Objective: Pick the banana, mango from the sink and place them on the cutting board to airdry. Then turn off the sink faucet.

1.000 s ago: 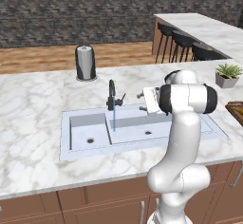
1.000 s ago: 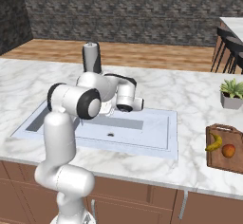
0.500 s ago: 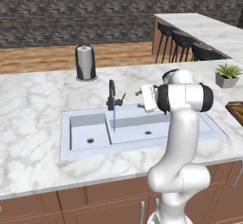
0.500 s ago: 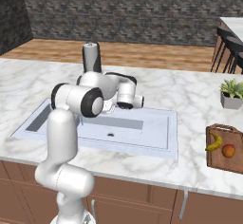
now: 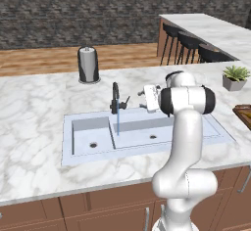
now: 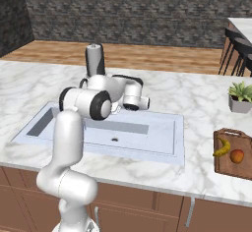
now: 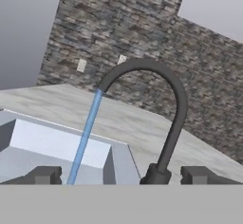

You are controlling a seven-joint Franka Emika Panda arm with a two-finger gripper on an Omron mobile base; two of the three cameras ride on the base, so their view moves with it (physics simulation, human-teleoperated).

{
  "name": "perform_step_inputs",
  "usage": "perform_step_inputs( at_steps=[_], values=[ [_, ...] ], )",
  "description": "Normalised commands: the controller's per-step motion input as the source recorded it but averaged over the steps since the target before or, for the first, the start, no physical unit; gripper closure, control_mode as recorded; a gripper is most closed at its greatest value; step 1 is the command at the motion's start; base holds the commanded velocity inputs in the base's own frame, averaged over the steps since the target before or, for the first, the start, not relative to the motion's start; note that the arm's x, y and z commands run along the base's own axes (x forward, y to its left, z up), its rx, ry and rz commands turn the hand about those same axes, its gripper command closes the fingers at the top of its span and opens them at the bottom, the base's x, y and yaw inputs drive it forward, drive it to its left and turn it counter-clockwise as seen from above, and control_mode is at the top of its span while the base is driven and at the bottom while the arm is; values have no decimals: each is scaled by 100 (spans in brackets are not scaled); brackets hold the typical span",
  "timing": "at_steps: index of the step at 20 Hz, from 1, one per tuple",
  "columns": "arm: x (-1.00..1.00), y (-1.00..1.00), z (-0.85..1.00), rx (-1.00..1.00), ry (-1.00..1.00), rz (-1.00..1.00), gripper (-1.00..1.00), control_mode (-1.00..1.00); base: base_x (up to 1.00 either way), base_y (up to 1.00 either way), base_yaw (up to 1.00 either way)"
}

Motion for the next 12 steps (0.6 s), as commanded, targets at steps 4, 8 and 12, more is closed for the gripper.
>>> perform_step_inputs(
  at_steps=[4,8,12],
  values=[
    [20,0,0,3,0,0,-100,-100,0,0,0],
    [12,5,0,3,0,0,-100,-100,0,0,0],
    [2,18,0,2,0,0,-100,-100,0,0,0]
  ],
)
